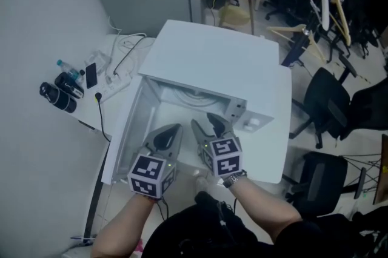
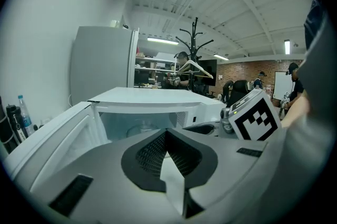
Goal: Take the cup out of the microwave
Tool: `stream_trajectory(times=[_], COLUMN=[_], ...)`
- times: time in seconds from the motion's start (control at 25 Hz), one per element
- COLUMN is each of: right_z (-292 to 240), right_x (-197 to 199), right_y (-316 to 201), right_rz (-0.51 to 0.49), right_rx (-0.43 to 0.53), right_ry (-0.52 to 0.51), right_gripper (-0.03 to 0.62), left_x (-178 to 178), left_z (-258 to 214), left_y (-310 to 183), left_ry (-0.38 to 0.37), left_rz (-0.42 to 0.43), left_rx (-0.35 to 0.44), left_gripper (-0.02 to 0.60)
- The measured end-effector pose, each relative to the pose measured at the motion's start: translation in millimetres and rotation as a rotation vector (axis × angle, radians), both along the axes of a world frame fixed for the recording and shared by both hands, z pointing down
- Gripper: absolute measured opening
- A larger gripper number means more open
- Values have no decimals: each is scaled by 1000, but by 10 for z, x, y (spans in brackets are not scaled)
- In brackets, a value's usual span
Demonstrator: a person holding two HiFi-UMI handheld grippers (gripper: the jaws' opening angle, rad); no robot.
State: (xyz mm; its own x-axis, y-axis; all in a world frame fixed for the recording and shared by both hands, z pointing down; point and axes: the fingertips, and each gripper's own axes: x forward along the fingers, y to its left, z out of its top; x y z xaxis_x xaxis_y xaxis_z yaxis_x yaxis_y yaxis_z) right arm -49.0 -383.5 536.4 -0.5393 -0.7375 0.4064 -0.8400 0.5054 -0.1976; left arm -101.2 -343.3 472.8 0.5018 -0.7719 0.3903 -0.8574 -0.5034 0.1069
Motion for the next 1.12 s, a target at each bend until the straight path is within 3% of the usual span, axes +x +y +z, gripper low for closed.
stream_trajectory(times=[0.36, 1.12], right_z=[385, 1010], right_x=[-43, -61], right_y=[-488, -1376], right_rz=[44, 159], right_rx=[-51, -111], right_ry=[63, 200], right_gripper=[330, 411], left_x=[-37, -56], left_z=[22, 239], left_y=[-296, -854], left_ry=[-18, -7], left_rz=[-13, 72], left_rx=[-11, -62], left_gripper=[-6, -6])
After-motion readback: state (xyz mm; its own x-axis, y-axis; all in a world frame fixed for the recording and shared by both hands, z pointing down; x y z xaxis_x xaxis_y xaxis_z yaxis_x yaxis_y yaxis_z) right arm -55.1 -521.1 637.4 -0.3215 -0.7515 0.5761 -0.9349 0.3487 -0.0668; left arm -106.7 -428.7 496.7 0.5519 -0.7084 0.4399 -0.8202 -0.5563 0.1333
